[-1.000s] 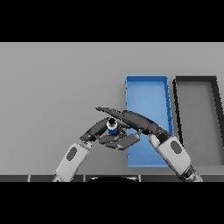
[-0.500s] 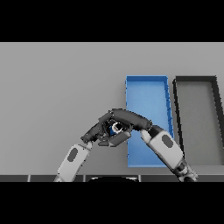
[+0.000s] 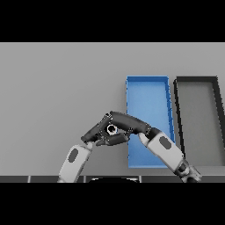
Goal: Pick up the blue pipe and place it into the blue bin.
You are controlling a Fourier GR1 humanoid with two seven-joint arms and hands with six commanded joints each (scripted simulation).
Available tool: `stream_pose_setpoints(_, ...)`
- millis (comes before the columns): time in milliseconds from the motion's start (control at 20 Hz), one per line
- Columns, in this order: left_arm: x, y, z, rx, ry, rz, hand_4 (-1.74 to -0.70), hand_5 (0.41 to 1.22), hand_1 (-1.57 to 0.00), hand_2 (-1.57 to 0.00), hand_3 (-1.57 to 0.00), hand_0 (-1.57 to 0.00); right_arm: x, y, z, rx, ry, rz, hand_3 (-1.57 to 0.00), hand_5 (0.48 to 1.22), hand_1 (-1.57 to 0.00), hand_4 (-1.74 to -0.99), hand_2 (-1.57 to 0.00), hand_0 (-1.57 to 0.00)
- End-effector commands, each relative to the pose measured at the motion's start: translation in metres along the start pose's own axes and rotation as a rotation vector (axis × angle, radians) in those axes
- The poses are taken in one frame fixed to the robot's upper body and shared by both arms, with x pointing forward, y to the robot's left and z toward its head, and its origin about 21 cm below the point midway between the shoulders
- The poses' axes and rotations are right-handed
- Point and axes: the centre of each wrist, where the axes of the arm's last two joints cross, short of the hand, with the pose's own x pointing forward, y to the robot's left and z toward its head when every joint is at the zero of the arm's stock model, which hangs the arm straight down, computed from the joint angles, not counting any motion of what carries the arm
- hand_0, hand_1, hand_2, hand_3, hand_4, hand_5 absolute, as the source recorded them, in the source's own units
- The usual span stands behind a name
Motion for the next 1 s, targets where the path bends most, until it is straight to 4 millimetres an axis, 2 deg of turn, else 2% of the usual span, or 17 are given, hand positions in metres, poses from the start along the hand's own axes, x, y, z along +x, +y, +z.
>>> stream_pose_setpoints(0,0.0,0.0,0.001,0.005,-0.006,-0.009,-1.73,1.221,-1.57,-1.57,-1.43,-1.57,-0.002,0.006,0.001,-0.016,-0.003,-0.009,-1.5,1.16,-1.53,-1.721,-1.53,-1.53)
stream_pose_setpoints(150,-0.001,0.003,0.001,0.036,-0.027,-0.06,-1.72,1.221,-1.57,-1.57,-1.45,-1.57,-0.002,0.006,0.002,-0.041,-0.006,0.017,-1.54,1.19,-1.55,-1.731,-1.55,-1.55)
stream_pose_setpoints(200,0.001,0.002,0.001,0.038,-0.024,-0.088,-1.6,1.221,-1.34,-1.29,-1.17,-1.46,-0.002,0.006,0.004,-0.051,-0.022,0.024,-1.54,1.196,-1.56,-1.733,-1.56,-1.56)
stream_pose_setpoints(250,0.001,0.003,0.003,0.013,-0.022,-0.095,-1.47,1.221,-1.07,-1.03,-0.93,-1.17,0.001,0.009,0.004,-0.053,-0.019,0.029,-1.55,1.201,-1.56,-1.734,-1.56,-1.56)
stream_pose_setpoints(300,-0.002,0.005,0.006,-0.014,-0.014,-0.094,-1.37,1.221,-0.86,-0.83,-0.75,-0.94,0.002,0.008,0.002,-0.052,0.019,0.024,-1.55,1.205,-1.56,-1.736,-1.56,-1.56)
stream_pose_setpoints(400,-0.002,0.006,0.007,-0.06,0.002,-0.117,-1.21,1.221,-0.55,-0.53,-0.48,-0.6,0.005,0.01,-0.002,-0.051,0.059,0.012,-1.56,1.211,-1.56,-1.738,-1.56,-1.56)
stream_pose_setpoints(550,0.001,0.011,0.004,-0.038,0.058,-0.143,-1.05,0.938,-0.28,-0.27,-0.24,-0.31,0.004,0.011,-0.001,-0.062,0.059,0.024,-1.56,1.216,-1.57,-1.739,-1.57,-1.57)
stream_pose_setpoints(700,0.001,0.009,0.006,-0.02,0.045,-0.098,-0.98,0.704,-0.14,-0.14,-0.12,-0.16,0.002,0.012,0.0,-0.068,0.09,0.037,-1.57,1.218,-1.57,-1.74,-1.57,-1.57)
stream_pose_setpoints(800,0.0,0.01,0.008,-0.011,0.074,-0.07,-0.97,0.603,-0.09,-0.09,-0.08,-0.1,0.002,0.011,-0.002,-0.062,0.084,0.028,-1.57,1.219,-1.57,-1.74,-1.57,-1.57)
stream_pose_setpoints(950,-0.004,0.008,0.008,0.002,0.078,-0.095,-0.95,0.513,-0.05,-0.04,-0.04,-0.05,0.003,0.01,0.0,-0.065,0.064,-0.014,-1.57,1.22,-1.57,-1.741,-1.57,-1.57)
